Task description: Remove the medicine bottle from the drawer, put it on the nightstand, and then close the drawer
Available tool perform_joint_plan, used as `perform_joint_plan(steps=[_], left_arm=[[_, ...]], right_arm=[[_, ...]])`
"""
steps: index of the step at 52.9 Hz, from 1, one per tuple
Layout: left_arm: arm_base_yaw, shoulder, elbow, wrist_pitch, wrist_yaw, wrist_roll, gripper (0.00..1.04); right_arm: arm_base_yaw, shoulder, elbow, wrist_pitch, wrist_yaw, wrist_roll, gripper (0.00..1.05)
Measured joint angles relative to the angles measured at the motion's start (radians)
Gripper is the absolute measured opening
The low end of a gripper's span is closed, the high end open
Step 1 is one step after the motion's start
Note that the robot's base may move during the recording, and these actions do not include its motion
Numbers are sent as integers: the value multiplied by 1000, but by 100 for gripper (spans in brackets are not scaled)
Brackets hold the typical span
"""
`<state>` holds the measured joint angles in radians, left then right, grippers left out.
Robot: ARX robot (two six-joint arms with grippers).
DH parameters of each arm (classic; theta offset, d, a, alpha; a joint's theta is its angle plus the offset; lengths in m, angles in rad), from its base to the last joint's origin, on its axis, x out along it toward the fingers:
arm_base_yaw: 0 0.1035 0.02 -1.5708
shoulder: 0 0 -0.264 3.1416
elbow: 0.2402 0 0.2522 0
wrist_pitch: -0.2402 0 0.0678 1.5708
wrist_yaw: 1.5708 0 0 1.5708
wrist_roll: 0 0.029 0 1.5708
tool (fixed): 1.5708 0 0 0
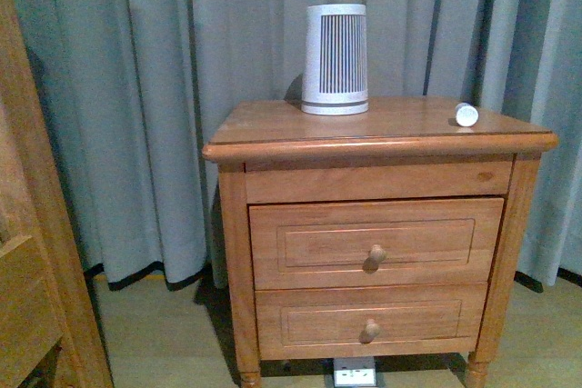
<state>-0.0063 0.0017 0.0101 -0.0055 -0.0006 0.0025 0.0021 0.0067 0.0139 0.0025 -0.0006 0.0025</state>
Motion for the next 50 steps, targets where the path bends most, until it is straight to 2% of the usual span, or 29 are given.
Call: perform_joint_plan(steps=[14, 50], left_arm=[[0, 0, 0, 0, 0, 0, 98], [0, 0, 0, 0, 0, 0, 98]], right_arm=[[0, 0, 0, 0, 0, 0, 98], [0, 0, 0, 0, 0, 0, 98]])
